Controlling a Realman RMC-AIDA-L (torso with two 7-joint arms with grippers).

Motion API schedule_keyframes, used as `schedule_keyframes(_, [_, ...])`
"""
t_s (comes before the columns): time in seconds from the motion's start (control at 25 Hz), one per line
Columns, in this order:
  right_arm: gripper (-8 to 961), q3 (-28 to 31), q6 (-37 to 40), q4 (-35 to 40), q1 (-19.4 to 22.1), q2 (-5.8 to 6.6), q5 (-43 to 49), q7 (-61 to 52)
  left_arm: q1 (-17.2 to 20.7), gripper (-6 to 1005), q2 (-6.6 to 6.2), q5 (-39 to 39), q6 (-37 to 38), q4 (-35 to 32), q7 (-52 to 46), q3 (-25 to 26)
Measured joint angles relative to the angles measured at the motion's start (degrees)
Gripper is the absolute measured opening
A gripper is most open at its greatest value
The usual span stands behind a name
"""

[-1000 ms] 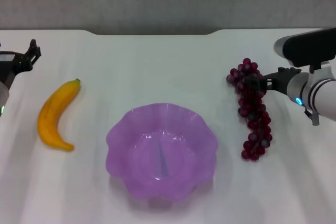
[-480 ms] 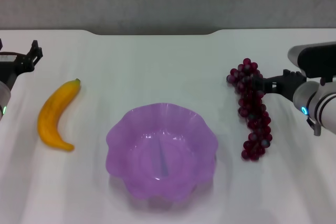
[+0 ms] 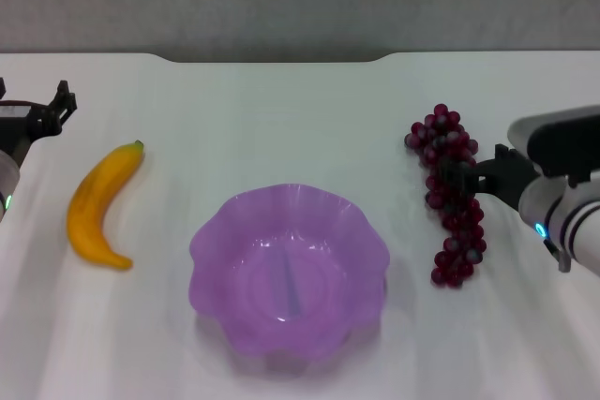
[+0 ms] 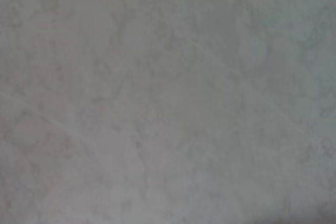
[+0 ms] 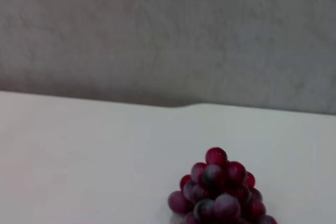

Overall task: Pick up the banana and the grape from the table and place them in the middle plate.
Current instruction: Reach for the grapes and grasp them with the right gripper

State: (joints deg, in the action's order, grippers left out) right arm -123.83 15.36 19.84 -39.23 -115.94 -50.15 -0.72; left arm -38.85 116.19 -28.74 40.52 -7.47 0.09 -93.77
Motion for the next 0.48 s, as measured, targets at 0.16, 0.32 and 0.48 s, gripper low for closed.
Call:
schedule_keyframes(0.16, [864, -0.91, 3.69, 1.85, 2.85, -0.08, -0.18, -0.15, 0.17, 888, 0.00, 0.00, -0.04, 0.00, 0.00, 0.00])
schedule_keyframes(0.32, [863, -0.94, 4.04, 1.93, 3.44, -0.09, -0.25, -1.84, 0.51, 888, 0.03, 0.00, -0.04, 0.00, 0.00, 0.00])
schedule_keyframes(0.48, [863, -0.96, 1.84, 0.85, 3.07, -0.04, -0.27, -3.24, 0.53, 888, 0.05, 0.00, -0.04, 0.00, 0.00, 0.00])
